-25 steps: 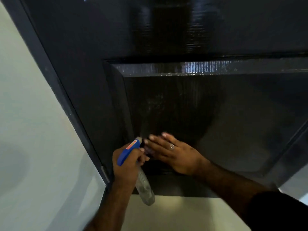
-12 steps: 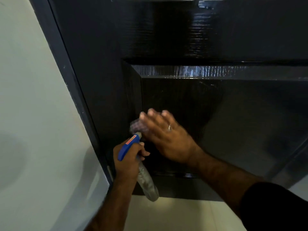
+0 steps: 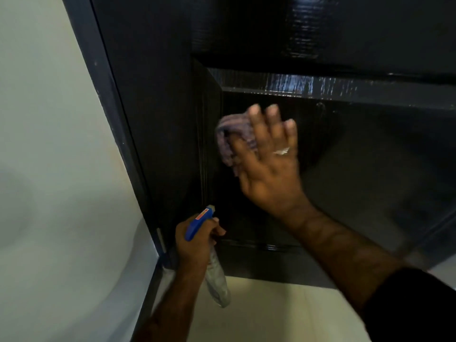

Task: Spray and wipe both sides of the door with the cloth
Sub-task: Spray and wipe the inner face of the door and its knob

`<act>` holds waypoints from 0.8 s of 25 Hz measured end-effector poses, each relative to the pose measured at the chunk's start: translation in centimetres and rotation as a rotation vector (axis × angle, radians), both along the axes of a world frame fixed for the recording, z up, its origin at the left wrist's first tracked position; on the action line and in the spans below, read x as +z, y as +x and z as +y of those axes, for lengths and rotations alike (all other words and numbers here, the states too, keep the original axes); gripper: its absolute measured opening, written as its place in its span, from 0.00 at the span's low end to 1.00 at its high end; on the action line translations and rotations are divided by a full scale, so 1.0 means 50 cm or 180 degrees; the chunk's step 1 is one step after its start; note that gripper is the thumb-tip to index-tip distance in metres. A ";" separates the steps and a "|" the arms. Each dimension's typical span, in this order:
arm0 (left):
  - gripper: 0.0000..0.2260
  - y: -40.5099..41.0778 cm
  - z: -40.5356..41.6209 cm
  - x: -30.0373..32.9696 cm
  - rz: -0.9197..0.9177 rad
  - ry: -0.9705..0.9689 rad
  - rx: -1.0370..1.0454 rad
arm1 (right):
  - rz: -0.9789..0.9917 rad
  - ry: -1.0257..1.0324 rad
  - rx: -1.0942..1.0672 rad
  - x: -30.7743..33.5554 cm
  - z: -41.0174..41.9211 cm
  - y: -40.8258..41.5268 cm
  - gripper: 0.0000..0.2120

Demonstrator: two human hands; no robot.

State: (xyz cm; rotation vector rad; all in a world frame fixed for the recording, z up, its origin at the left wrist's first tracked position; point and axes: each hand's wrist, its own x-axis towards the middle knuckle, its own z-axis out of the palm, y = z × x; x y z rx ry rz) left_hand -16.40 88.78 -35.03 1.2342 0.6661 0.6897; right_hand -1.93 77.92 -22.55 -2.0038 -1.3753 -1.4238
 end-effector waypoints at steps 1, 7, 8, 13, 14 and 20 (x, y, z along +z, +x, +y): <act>0.05 -0.001 0.006 -0.011 0.0090 0.0004 0.0143 | 0.0011 -0.0461 0.0148 -0.054 0.022 -0.011 0.29; 0.04 -0.029 -0.015 -0.076 0.0345 -0.0017 -0.0138 | -0.0739 -0.2429 -0.0134 -0.356 -0.266 0.070 0.40; 0.04 -0.023 -0.023 -0.082 0.0372 0.0078 -0.0267 | -0.0677 -0.2246 -0.0215 -0.331 -0.322 0.091 0.39; 0.04 0.028 -0.050 -0.054 0.0265 0.0030 -0.0309 | -0.0210 -0.0345 -0.0403 -0.089 -0.249 0.094 0.28; 0.05 0.034 -0.049 -0.034 0.0214 0.0100 -0.0272 | -0.0132 -0.0052 -0.0379 -0.068 -0.185 0.080 0.27; 0.11 0.005 0.040 0.033 -0.0131 0.0204 0.0220 | -0.0450 -0.2018 0.0137 -0.286 -0.074 0.006 0.37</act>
